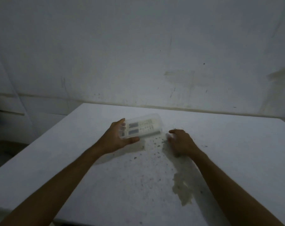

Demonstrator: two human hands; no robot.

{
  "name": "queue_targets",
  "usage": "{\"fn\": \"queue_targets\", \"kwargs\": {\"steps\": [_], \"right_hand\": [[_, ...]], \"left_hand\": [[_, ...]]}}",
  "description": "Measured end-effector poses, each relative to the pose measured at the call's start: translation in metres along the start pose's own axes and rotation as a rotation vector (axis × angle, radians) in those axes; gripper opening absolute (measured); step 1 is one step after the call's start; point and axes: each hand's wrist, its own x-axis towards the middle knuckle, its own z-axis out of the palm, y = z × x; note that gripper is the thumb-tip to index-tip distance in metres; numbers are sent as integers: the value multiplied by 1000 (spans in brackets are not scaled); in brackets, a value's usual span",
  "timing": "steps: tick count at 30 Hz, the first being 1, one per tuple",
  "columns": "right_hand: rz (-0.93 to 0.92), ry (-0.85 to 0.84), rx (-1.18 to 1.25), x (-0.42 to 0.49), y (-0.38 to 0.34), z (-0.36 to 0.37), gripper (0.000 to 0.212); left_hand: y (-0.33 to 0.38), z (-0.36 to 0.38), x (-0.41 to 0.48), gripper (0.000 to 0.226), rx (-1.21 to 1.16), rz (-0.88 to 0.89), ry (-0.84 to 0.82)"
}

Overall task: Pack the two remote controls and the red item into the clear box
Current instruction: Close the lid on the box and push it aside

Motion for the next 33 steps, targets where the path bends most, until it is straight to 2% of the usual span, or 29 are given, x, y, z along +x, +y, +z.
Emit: {"fn": "queue_targets", "kwargs": {"steps": [3, 8, 13, 17, 19, 22, 27, 30, 33], "right_hand": [[-51, 92, -167, 19, -5, 20, 58], [-15, 46, -239, 40, 8, 20, 78], [-30, 63, -239, 47, 12, 21, 79], [-24, 64, -247, 52, 13, 22, 80], [-24, 77, -250, 52, 13, 23, 80], [-14, 79, -263, 55, 13, 26, 80], [4, 73, -259, 56, 12, 27, 80], [11, 76, -253, 53, 10, 25, 80], [10, 74, -239, 52, 7, 23, 78]], "left_hand": [[-6, -1, 36, 137, 26, -26, 9], [-15, 6, 100, 135, 117, -77, -12], [-45, -19, 165, 134, 206, -173, -42], [-65, -51, 192, 155, 177, -212, -54], [-75, -59, 200, 149, 188, -236, -60], [-97, -58, 205, 124, 151, -236, 18], [-109, -42, 192, 106, 50, -198, 271], [-99, -18, 181, 101, 145, -168, 345], [-84, 9, 165, 107, 250, -265, 381]]}}
